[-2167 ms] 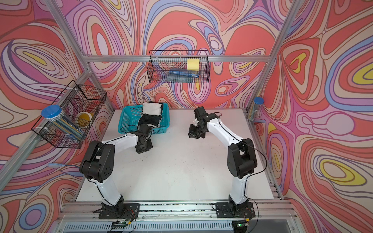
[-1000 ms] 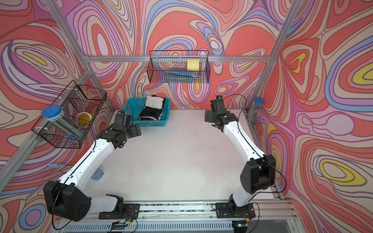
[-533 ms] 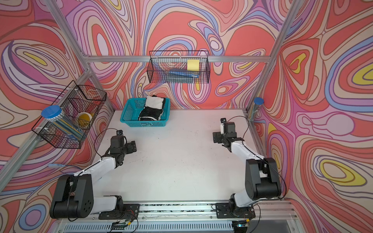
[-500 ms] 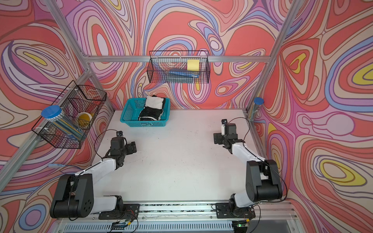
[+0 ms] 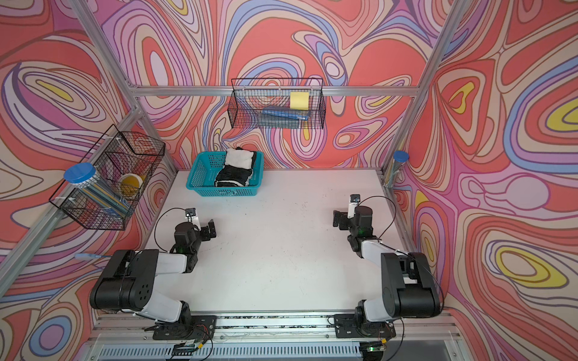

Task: Roll up the pillowcase
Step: Reset both arms

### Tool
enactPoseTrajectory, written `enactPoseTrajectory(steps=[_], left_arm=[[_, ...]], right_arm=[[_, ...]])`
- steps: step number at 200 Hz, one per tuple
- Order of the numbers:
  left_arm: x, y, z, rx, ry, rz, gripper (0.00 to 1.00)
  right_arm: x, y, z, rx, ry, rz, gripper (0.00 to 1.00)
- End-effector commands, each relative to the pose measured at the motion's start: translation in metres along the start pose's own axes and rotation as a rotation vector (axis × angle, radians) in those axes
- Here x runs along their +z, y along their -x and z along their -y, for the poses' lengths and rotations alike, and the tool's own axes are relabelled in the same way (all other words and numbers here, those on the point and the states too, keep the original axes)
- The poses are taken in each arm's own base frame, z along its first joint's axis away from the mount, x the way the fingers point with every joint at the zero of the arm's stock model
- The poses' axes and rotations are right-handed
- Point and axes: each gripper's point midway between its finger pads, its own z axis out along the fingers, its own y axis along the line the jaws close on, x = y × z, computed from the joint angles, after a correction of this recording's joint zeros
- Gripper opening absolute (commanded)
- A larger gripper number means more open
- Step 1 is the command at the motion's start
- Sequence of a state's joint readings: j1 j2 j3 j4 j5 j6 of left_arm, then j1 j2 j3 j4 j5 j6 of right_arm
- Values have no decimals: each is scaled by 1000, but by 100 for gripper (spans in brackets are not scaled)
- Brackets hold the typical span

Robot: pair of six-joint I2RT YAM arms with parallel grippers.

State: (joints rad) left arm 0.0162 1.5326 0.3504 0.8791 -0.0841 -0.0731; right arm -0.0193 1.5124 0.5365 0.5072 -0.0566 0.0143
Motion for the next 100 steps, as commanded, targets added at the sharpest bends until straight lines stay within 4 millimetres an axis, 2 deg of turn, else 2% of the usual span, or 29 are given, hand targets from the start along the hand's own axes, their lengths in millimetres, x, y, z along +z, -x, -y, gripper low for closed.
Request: enactPoseTrajectory(steps=[1,8,19,32,39,60,78,100], left_arm=[[1,11,8,21,-38,36,99],[0,11,10,29,-52,43,99],[0,10,16,39,-85,30,99],[2,10,23,60,-124,23,99],[2,9,23,59,-124,16,99],[2,10,23,59,-124,25,99],[2,10,23,59,-126,23,99],[3,10,23,59,-127,21,99]], right_arm=[[15,22,-1,23,31,100,98],[20,21,-4,0,54,77,98],[21,19,-13,-27,104,147,98],[11,7,8,22,0,191,98],[2,12,13,42,-20,277,98],[3,10,10,28,-3,250,98],[16,7,2,-2,42,180,98],[15,7,2,1,37,185,98]])
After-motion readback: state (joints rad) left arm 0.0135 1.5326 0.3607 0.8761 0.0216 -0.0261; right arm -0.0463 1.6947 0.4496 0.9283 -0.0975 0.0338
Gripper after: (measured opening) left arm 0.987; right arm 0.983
